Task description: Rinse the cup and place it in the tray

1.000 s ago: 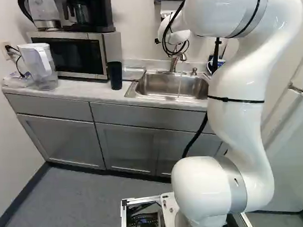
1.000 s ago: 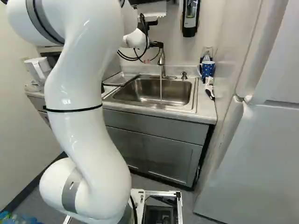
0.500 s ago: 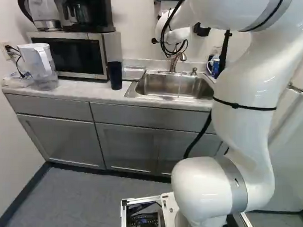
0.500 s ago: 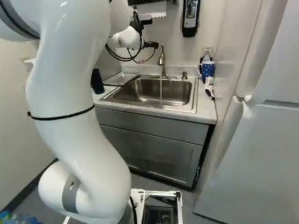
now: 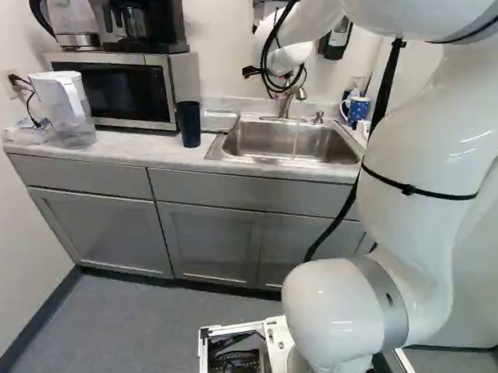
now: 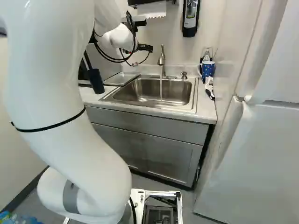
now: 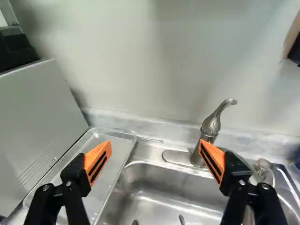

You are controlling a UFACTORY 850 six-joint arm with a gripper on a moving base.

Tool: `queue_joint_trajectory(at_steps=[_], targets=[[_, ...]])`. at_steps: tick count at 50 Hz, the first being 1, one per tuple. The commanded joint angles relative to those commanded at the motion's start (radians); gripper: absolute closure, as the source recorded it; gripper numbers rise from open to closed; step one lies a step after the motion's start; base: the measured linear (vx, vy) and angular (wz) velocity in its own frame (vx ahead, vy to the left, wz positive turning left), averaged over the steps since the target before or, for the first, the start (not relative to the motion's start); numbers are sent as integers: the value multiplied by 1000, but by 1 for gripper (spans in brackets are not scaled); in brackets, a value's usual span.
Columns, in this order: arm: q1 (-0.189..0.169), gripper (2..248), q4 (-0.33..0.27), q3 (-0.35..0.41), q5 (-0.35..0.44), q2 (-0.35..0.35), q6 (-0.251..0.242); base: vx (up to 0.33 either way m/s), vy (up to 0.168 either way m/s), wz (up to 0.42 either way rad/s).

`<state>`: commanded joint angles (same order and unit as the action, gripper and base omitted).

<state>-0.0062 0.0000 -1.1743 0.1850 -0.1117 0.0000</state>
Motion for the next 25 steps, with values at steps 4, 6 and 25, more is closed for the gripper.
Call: queue_joint_trajectory(at_steps=[4, 6, 25], targets=[[6, 3, 0, 21, -20, 20, 0, 0, 0, 0], [8, 3, 0, 31, -30, 30, 0, 0, 0, 0], [12, 3, 0, 133, -139, 130, 0, 0, 0, 0]])
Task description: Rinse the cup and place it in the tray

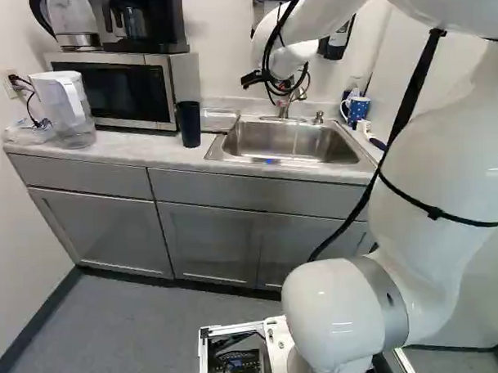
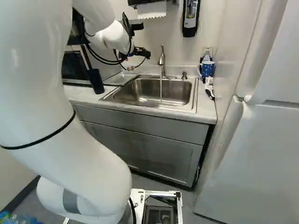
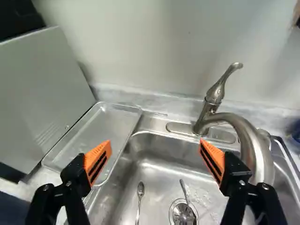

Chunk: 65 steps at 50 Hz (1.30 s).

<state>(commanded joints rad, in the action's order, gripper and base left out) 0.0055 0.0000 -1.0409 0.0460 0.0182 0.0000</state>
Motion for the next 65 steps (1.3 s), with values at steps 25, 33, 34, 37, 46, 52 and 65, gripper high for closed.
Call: queue_joint_trajectory(at_steps=[25, 33, 34, 37, 46, 52, 65], targets=[[-33, 3, 0, 113, -163, 117, 0, 0, 0, 0], [-56, 3, 0, 139, -216, 145, 0, 0, 0, 0], [-59, 3, 0, 142, -222, 148, 0, 0, 0, 0], [-69, 3, 0, 150, -242, 157, 0, 0, 0, 0], [-101, 3, 0, 167, -301, 176, 0, 0, 0, 0], [-124, 3, 0, 175, -337, 186, 0, 0, 0, 0], [-173, 3, 0, 187, -385, 199, 0, 0, 0, 0]])
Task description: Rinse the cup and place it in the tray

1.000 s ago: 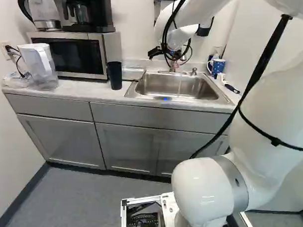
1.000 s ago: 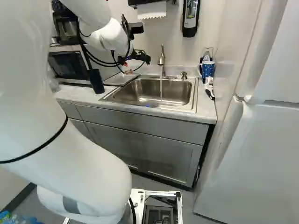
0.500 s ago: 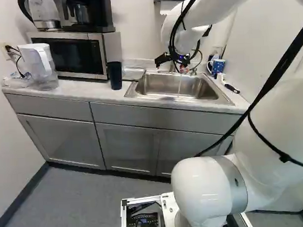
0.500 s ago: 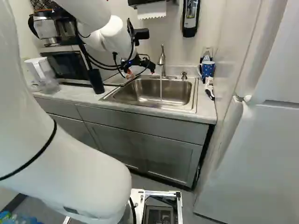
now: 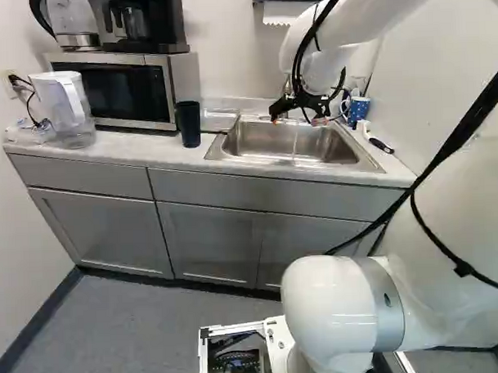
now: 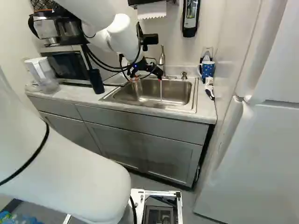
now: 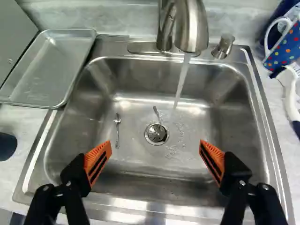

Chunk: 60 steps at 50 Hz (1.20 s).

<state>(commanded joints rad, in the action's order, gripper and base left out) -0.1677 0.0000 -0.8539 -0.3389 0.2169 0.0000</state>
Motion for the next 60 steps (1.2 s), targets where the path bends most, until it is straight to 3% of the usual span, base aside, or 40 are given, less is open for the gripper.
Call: queue_joint_trajectory(at_steps=[8, 28, 60], targets=[[-26, 3, 0, 1, -3, 1, 0, 0, 0, 0], [-24, 3, 0, 2, -3, 2, 0, 0, 0, 0], [87, 3, 0, 7, -3, 8, 0, 0, 0, 0]])
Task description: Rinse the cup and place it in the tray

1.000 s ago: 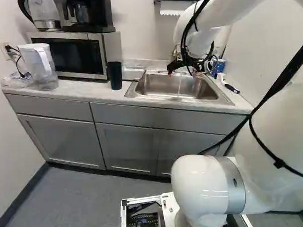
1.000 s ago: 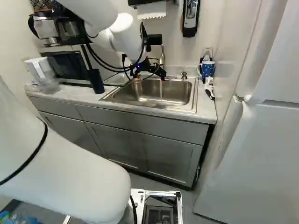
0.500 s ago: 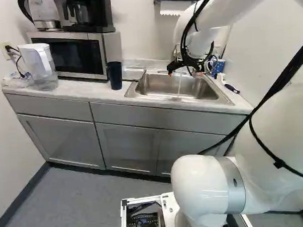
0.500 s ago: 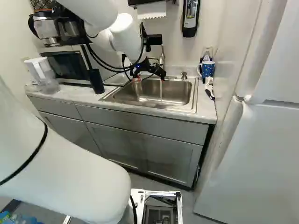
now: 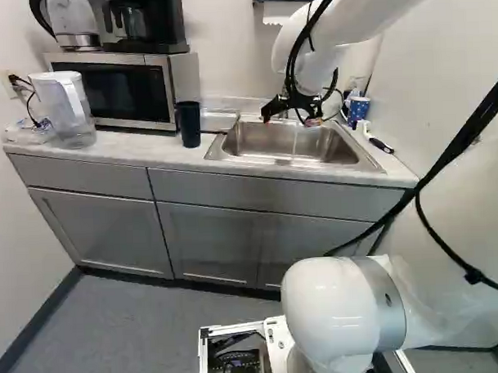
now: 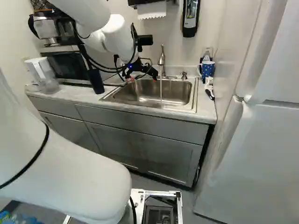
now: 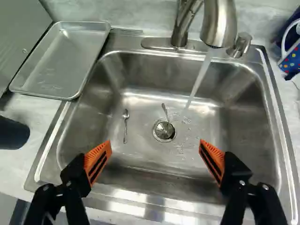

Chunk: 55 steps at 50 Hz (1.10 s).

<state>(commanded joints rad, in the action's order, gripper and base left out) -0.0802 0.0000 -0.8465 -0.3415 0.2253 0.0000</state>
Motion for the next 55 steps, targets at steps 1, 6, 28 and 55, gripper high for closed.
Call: queue_joint_trajectory(at_steps=[1, 6, 28, 55], targets=[[4, 3, 0, 0, 0, 0, 0, 0, 0, 0], [23, 3, 0, -1, 0, -1, 0, 0, 0, 0], [105, 3, 0, -1, 0, -1, 0, 0, 0, 0], [206, 3, 0, -12, 0, -13, 0, 0, 0, 0]])
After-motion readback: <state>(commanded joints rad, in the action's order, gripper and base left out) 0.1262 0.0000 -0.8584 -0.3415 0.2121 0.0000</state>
